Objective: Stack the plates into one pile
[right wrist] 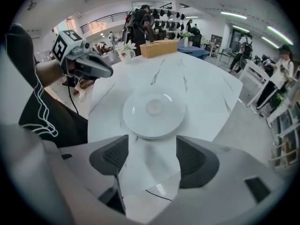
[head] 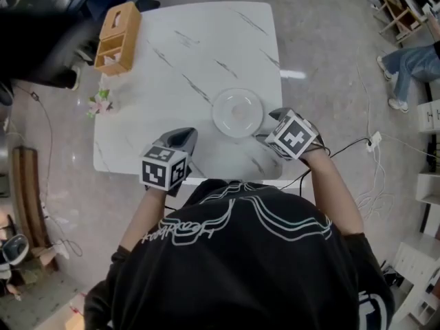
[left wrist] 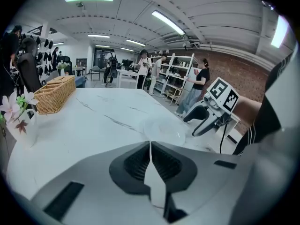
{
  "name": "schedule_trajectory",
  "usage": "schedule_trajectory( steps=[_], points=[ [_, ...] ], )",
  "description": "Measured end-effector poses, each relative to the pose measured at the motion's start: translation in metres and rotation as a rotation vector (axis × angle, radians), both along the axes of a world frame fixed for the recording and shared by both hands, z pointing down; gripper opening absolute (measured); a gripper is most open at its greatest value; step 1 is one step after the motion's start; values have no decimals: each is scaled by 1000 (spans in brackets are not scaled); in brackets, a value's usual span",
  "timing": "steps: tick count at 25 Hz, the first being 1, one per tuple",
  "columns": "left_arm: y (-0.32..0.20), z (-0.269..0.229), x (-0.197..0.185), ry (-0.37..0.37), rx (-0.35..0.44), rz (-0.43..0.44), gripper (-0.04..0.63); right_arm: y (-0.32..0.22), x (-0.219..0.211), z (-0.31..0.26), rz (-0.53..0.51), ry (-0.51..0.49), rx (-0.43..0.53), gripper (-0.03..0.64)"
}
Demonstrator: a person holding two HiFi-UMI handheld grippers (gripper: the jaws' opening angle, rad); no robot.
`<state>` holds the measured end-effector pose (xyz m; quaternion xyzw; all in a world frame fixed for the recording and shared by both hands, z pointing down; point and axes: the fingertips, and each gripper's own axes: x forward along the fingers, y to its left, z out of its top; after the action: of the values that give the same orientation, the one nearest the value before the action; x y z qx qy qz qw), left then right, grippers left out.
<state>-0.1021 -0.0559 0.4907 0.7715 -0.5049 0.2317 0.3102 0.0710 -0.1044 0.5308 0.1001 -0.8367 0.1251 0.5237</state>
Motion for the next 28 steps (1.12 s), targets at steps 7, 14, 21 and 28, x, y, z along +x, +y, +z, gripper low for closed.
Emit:
schedule_trajectory(
  steps=[7,14,21,28],
  points=[
    [4,-41,19,62,64,72,31,2,-12,-76,250,-388,-9,313],
    [33,-111,28,170,164,122,31,54,-38,-172,311,-806,-56,220],
    [67,-167,39,269,282,175,31,100,-51,-215,279,-927,83,48],
    [100,-184,50,342,337,224,31,143,-55,-233,283,-1011,112,28]
  ],
)
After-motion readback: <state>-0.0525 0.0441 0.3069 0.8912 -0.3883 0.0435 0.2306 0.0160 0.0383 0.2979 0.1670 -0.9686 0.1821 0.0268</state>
